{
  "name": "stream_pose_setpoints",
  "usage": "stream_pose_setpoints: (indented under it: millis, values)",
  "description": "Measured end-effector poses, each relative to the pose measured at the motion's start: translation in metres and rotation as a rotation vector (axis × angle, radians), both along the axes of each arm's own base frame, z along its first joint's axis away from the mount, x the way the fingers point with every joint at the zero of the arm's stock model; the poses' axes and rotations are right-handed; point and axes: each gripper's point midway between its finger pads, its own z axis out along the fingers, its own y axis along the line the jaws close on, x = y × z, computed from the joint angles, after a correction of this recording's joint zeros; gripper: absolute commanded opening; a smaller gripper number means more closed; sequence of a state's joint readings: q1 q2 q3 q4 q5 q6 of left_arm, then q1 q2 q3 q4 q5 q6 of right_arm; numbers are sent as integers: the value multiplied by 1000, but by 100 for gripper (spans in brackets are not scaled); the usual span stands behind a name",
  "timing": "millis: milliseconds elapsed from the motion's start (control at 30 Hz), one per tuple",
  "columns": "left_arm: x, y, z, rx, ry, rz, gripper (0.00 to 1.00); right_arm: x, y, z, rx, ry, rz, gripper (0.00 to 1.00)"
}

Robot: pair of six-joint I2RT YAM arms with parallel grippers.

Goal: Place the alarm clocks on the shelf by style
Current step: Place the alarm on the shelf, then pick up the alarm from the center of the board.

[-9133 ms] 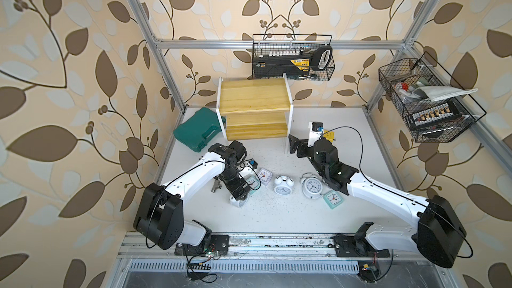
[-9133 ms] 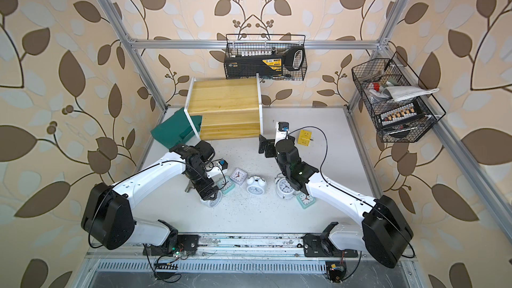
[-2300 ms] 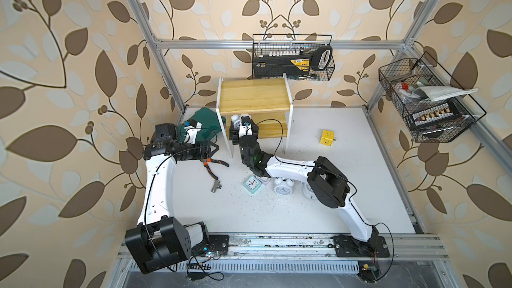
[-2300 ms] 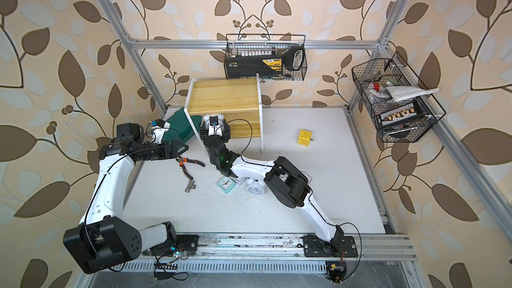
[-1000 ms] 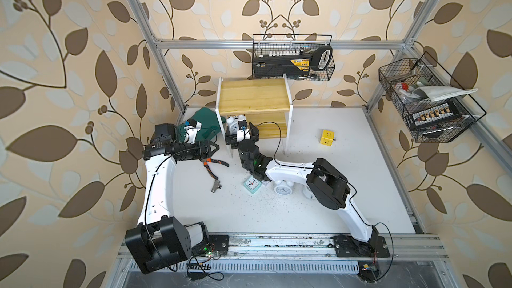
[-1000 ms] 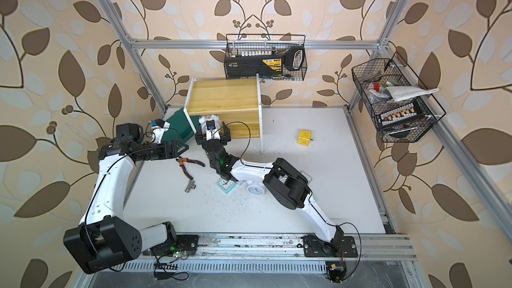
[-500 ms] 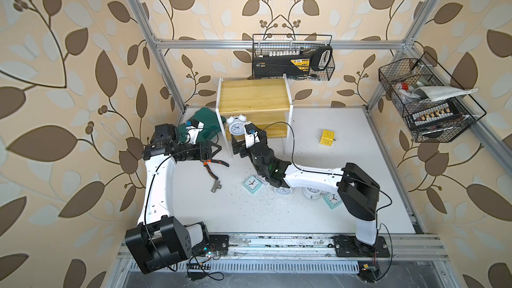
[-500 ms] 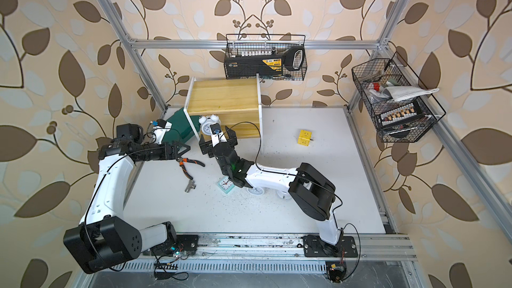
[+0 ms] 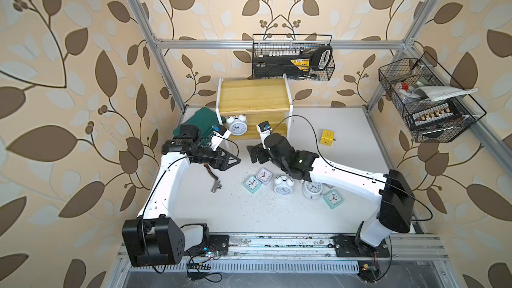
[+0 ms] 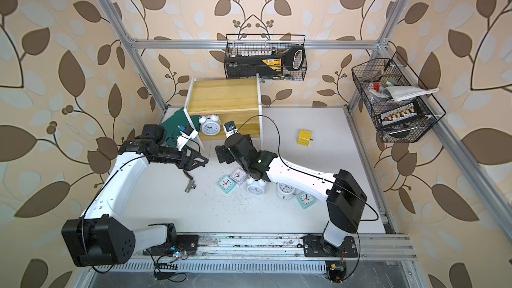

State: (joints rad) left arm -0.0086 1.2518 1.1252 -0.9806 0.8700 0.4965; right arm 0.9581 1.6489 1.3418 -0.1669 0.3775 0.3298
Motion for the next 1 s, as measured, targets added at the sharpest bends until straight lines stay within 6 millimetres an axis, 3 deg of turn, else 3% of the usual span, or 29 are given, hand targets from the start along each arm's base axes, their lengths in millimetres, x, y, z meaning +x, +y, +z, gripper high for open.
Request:
stream_pose_setpoints:
  millis: [233,267,333,600,767,1000]
  values:
    - [-12,-37,-17,1,-31,-194,89,-25,-42,-6,-49,75,-14,99]
    - [-12,-43,-20,5,-32,-217,96,-28,-49,-7,-54,80,-20,99]
    - [-13,-54,-28,19,-33,-259,99,-33,-66,-8,-61,90,-41,99]
    - [-11,-92,-66,70,-25,-394,99,-49,-131,-4,-40,89,-136,99]
    - [-13,-114,-92,126,-35,-465,99,-56,-157,-6,-23,89,-174,99]
    - [-15,-137,-116,195,-87,-530,99,-63,-179,-7,5,83,-210,99]
